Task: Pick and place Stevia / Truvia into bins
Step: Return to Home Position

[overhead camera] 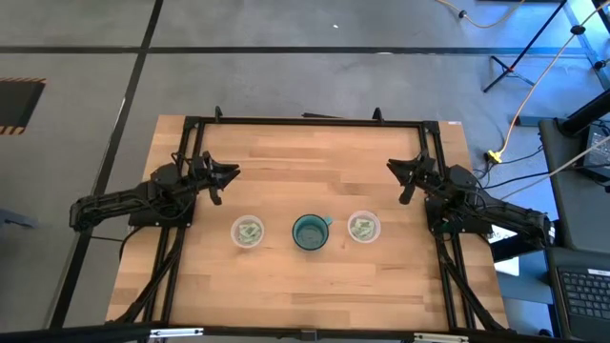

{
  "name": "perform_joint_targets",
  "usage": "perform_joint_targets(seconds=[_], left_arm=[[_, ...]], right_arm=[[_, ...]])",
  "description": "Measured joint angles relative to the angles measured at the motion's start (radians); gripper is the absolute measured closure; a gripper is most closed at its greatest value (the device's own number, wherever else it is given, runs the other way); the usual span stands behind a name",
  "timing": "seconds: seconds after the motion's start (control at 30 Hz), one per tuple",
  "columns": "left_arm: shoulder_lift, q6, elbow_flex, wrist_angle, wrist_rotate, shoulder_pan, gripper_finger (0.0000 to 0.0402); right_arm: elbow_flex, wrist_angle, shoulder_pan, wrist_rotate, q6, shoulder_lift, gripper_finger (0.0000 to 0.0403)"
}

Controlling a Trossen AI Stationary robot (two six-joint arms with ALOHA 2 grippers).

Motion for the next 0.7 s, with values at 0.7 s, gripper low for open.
perform_joint_targets(seconds=[0.7], left_arm=[[0.000,0.000,0.000,0.000,0.000,0.000,0.0307]], right_arm=[[0.000,0.000,0.000,0.000,0.000,0.000,0.0328]])
